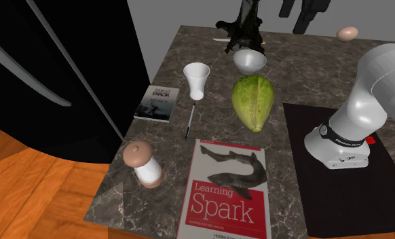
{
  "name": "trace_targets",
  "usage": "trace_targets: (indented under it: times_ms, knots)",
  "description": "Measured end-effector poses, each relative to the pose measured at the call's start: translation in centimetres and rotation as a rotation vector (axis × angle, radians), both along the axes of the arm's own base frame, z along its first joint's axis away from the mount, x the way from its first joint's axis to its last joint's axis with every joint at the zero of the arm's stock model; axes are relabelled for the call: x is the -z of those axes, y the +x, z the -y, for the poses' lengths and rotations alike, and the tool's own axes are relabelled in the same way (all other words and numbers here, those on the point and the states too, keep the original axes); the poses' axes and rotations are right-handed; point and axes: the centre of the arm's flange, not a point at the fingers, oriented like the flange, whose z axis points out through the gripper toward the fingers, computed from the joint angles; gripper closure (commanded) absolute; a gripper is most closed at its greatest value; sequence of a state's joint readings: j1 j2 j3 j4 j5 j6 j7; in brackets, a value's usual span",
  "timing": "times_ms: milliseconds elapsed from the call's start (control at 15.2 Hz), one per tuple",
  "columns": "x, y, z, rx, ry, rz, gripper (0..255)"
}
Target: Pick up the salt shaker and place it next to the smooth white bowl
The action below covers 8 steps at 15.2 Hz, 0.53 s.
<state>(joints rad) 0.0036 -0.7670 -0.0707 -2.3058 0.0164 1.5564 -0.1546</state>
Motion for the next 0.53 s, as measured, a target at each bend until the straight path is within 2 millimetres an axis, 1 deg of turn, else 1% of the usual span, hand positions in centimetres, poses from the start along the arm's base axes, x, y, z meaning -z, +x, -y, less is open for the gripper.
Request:
trace_targets:
  times_ms: [132, 264, 396, 528]
  knots:
    - [0.2, 0.4, -0.4, 0.000, 0.002, 0.001, 0]
    - [1.0, 1.9, -1.4, 0.000, 0.007, 0.004, 0]
    - [2.5, 3.5, -2.7, 0.001, 0.014, 0.006, 0]
    - [3.5, 5.7, -4.0, 0.001, 0.021, 0.011, 0]
